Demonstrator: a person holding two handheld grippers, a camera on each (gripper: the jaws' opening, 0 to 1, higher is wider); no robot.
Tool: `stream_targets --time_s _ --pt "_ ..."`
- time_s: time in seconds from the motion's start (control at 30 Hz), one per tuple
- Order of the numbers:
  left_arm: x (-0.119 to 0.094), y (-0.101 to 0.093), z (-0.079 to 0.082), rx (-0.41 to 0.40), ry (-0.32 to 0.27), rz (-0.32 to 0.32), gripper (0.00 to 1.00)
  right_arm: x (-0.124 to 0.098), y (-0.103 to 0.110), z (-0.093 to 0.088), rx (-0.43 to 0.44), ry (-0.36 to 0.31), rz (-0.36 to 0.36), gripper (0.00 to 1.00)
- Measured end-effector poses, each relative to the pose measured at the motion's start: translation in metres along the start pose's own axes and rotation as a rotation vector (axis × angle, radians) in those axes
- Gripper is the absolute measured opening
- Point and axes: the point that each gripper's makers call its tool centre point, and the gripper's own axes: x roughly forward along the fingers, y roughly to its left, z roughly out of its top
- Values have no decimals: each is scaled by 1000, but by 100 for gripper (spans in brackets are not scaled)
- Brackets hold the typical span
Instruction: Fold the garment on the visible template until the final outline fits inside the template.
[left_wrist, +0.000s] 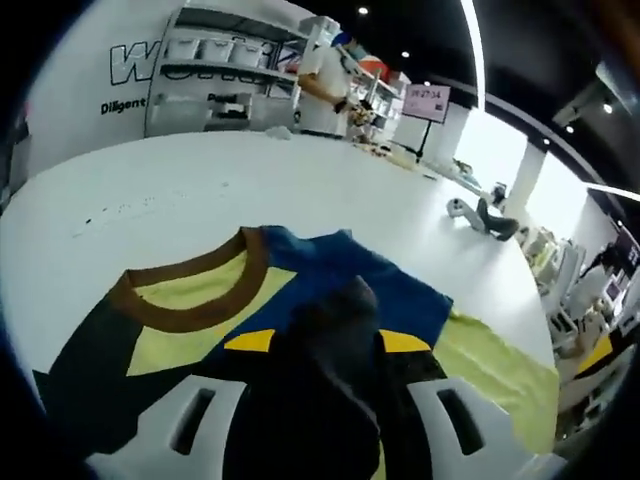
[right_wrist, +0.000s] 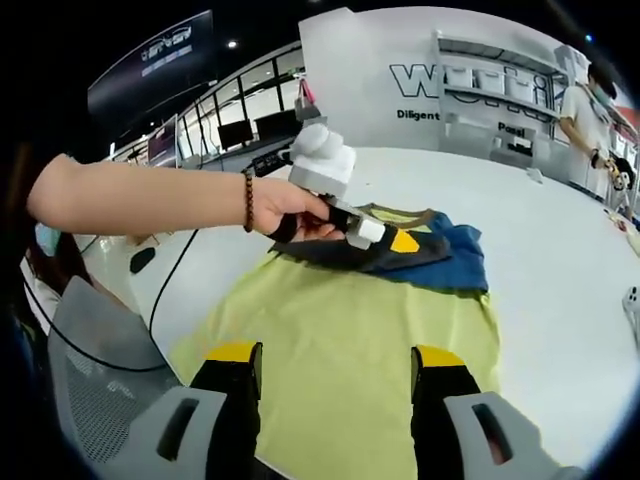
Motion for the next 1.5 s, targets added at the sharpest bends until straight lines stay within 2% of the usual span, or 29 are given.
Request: stream_targets --time_s 0.07,0.17,0.23,0.3,0.33,0.37,0.4,0.43,0.47,0.67,0.8,0.87,1.2,1.5 --pt "2 -3 1 -34 -11 -13 27 0 0 0 2 0 0 57" --pt "8 -2 -1 -42 -12 -13 22 0 0 -1 3 2 1 57" --pt "10 4 -1 -88 -17 12 12 0 0 -1 3 2 -1 57" --pt "10 3 -3 -145 -16 0 0 -1 0 -2 4 3 -3 57" --pt "10 5 -6 -192 -9 7 0 -1 0 -2 6 2 -3 57" --pt "12 1 -4 -156 -18 -26 0 -1 -1 -2 5 3 -5 57" --pt "11 0 -4 -141 -17 -28 0 -2 -1 -3 4 4 -6 57" --pt "10 0 -3 -93 -20 -18 0 -2 -1 -3 4 5 -6 57" --pt "8 -6 0 -75 -36 -34 0 -2 -1 -3 6 5 -6 57" --pt "-1 -23 13 -151 -102 -85 0 -2 -3 -2 6 1 -12 57" --pt "-9 -43 15 -147 -124 -117 0 -2 -2 -1 2 0 -10 57" --pt "-10 -48 15 -118 -129 -117 0 -2 -2 -1 0 2 -10 57" --pt "-4 -78 5 -93 -112 -179 0 -6 -7 -5 6 9 -25 57" --pt "0 -89 -8 -54 -67 -209 0 -7 -9 -6 -3 18 -28 57"
